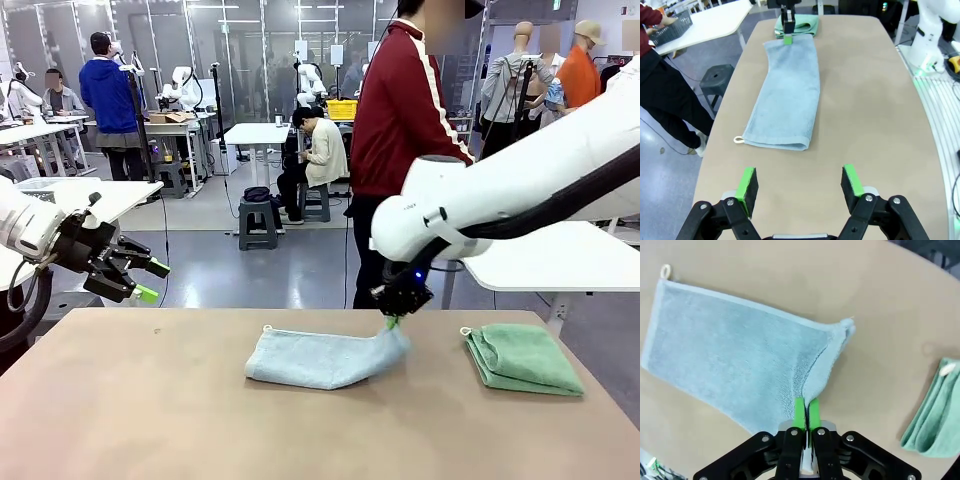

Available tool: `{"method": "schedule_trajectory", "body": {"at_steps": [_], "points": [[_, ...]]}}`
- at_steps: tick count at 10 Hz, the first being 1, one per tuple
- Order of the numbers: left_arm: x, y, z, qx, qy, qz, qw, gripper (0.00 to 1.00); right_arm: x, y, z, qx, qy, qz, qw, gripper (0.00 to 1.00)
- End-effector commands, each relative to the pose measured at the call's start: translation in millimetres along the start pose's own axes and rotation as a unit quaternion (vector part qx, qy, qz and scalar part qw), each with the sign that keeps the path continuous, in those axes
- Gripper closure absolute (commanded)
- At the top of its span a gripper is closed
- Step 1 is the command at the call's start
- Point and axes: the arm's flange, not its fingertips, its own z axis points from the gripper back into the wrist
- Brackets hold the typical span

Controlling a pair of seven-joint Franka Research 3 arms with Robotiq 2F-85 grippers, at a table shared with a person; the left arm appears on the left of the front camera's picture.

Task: Fold the towels and place them in the basket.
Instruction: When a person lays out a Towel with hook on the table, fold it in half twice.

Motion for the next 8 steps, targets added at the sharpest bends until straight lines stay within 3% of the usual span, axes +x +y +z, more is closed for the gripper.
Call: {"method": "schedule_trajectory", "body": {"at_steps": [1, 4, 8], "points": [[0, 0, 0, 0.003, -0.002, 0.001, 1.0, 0.15, 48, 43, -4, -0.018, 0.02, 0.009, 1.0, 1.0], [0, 0, 0, 0.003, -0.002, 0.001, 1.0, 0.15, 89, 126, -16, -0.007, 0.044, -0.013, 0.999, 1.0], [0, 0, 0, 0.003, -0.002, 0.001, 1.0, 0.15, 101, 218, -31, -0.006, 0.061, -0.015, 0.998, 1.0]]}}
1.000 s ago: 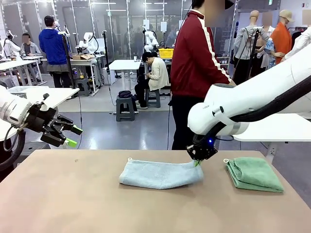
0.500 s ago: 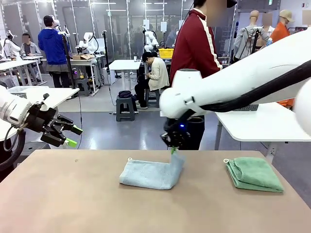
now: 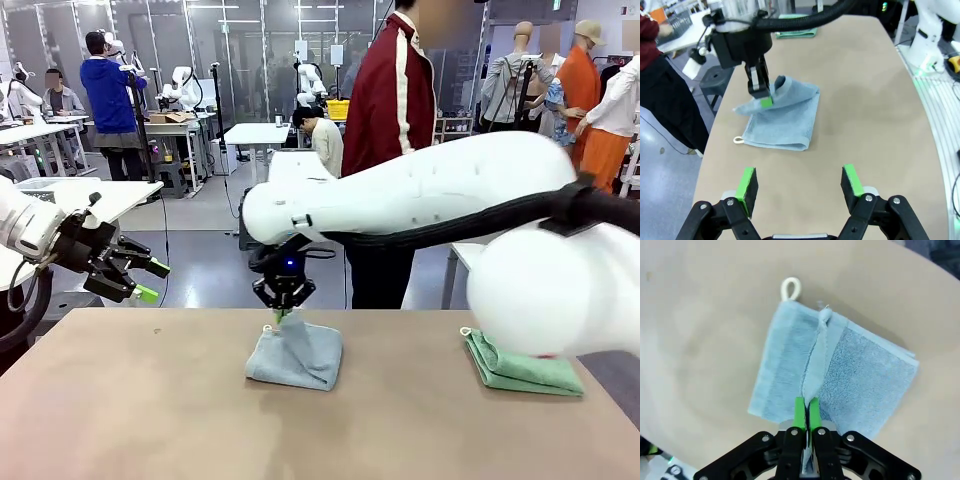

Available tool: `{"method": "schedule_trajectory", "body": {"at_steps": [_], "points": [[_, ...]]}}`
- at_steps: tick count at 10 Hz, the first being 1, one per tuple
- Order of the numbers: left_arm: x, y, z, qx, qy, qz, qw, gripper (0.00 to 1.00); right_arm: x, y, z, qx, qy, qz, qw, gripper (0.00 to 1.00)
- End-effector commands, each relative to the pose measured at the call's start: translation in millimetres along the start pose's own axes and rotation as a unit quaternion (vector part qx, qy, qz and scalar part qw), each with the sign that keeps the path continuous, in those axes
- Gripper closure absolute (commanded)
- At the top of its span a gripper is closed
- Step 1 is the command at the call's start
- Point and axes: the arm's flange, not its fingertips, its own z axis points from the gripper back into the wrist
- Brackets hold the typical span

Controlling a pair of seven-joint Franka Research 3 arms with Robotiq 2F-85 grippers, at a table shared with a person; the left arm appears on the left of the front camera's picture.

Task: Fold the towels and place them in the basket.
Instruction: When a person lays out a Towel with hook on the table, fold it in half twice.

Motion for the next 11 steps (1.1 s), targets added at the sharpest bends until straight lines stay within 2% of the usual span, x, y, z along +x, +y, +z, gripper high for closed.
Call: {"method": "schedule_trajectory", "body": {"at_steps": [1, 3, 4, 5, 6, 7, 8, 9, 10, 11], "points": [[0, 0, 0, 0.003, -0.002, 0.001, 1.0, 0.15, 21, 20, 3, -0.023, 0.006, -0.008, 1.0, 1.0], [0, 0, 0, 0.003, -0.002, 0.001, 1.0, 0.15, 22, 28, -11, -0.035, 0.003, -0.013, 0.999, 1.0], [0, 0, 0, 0.003, -0.002, 0.001, 1.0, 0.15, 22, 27, -14, -0.04, -0.004, -0.02, 0.999, 0.81], [0, 0, 0, 0.003, -0.002, 0.001, 1.0, 0.15, 22, 28, -15, -0.041, -0.004, -0.024, 0.999, 0.78], [0, 0, 0, 0.003, -0.002, 0.001, 1.0, 0.15, 21, 29, -15, -0.042, -0.011, -0.028, 0.999, 0.63], [0, 0, 0, 0.003, -0.002, 0.001, 1.0, 0.15, 20, 31, -14, -0.041, -0.015, -0.026, 0.999, 0.59], [0, 0, 0, 0.003, -0.002, 0.001, 1.0, 0.15, 16, 31, -7, -0.034, -0.029, -0.027, 0.999, 0.43], [0, 0, 0, 0.003, -0.002, 0.001, 1.0, 0.15, 8, 28, 6, -0.038, -0.037, -0.03, 0.998, 0.39], [0, 0, 0, 0.003, -0.002, 0.001, 1.0, 0.15, -5, 24, 25, -0.04, -0.044, -0.035, 0.998, 0.28], [0, 0, 0, 0.003, -0.002, 0.001, 1.0, 0.15, -22, 17, 47, -0.046, -0.041, -0.039, 0.997, 0.28]]}}
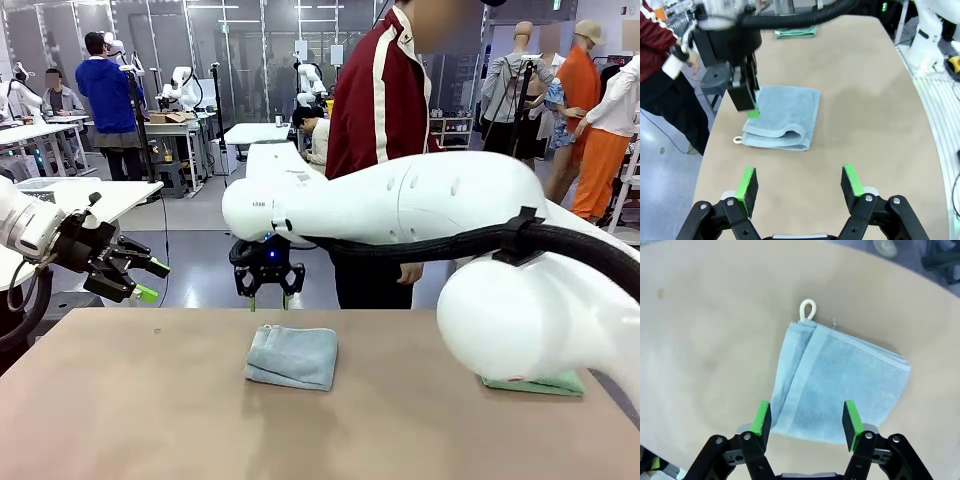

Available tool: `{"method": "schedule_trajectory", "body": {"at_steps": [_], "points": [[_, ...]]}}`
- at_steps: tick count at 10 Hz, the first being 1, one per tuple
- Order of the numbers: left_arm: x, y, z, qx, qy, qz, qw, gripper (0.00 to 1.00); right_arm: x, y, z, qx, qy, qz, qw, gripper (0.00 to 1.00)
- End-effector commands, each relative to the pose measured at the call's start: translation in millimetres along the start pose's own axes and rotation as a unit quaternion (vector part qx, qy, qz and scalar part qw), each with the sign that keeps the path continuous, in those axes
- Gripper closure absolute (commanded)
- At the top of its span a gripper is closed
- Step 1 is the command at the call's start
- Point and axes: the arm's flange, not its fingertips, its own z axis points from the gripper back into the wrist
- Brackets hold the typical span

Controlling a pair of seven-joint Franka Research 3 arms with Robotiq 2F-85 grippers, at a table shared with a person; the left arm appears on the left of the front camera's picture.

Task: Fold the towels and place them in the basket.
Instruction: When a person lays out a Towel with hook on the table, fold it in half twice.

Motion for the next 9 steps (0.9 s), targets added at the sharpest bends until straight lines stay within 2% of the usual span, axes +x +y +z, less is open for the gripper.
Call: {"method": "schedule_trajectory", "body": {"at_steps": [1, 3, 6, 8, 9], "points": [[0, 0, 0, 0.003, -0.002, 0.001, 1.0, 0.15, -48, -26, 43, -0.021, 0.0, -0.023, 1.0, 0.28], [0, 0, 0, 0.003, -0.002, 0.001, 1.0, 0.15, -79, -56, 74, -0.02, 0.008, -0.046, 0.999, 0.28], [0, 0, 0, 0.003, -0.002, 0.001, 1.0, 0.15, -117, -80, 102, -0.018, -0.017, -0.096, 0.995, 0.28], [0, 0, 0, 0.003, -0.002, 0.001, 1.0, 0.15, -124, -84, 108, -0.024, -0.03, -0.096, 0.995, 0.28], [0, 0, 0, 0.003, -0.002, 0.001, 1.0, 0.15, -104, -80, 114, -0.027, -0.006, -0.078, 0.997, 0.28]]}}
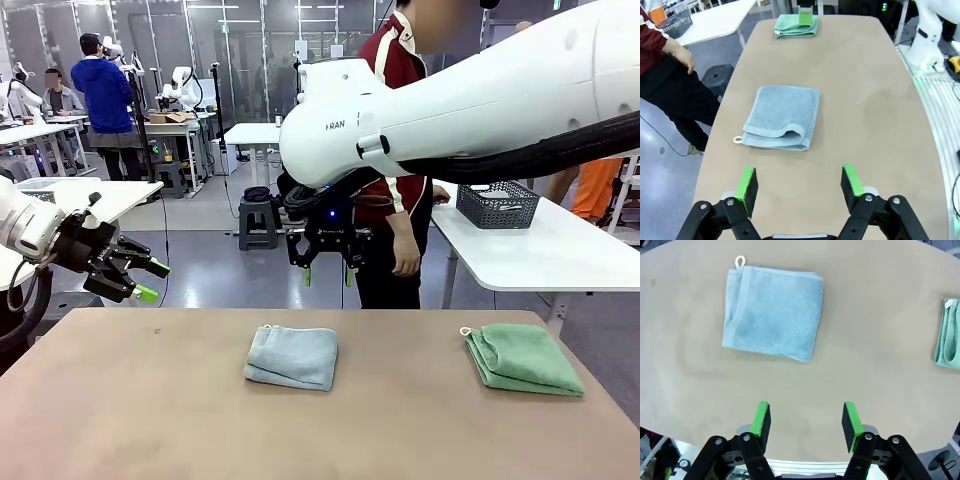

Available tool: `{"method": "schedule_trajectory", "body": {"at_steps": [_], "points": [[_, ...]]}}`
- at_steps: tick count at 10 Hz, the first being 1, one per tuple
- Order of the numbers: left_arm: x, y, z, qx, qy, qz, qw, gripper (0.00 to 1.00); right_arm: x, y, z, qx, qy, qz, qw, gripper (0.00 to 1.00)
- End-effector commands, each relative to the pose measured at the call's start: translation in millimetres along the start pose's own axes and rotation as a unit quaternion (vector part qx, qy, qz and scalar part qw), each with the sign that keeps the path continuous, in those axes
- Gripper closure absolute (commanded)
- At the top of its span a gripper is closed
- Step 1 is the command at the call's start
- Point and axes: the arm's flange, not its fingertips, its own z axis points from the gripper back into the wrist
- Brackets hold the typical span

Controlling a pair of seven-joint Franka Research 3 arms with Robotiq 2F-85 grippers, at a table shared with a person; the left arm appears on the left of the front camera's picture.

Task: Fold the towels and place them in the basket.
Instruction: When a person lays out a Towel with hook on the table, fold it in half twice.

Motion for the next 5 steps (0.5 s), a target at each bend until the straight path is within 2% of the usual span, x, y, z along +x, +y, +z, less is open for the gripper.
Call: {"method": "schedule_trajectory", "body": {"at_steps": [1, 5], "points": [[0.3, 0.1, 0.0, 0.002, -0.002, 0.001, 1.0, 0.15, 10.1, 3.3, -3.0, -0.003, 0.005, 0.003, 1.0, 0.28], [0.3, 0.1, 0.0, 0.002, -0.002, 0.001, 1.0, 0.15, 10.1, 3.3, -3.0, -0.003, 0.005, 0.003, 1.0, 0.28]]}}
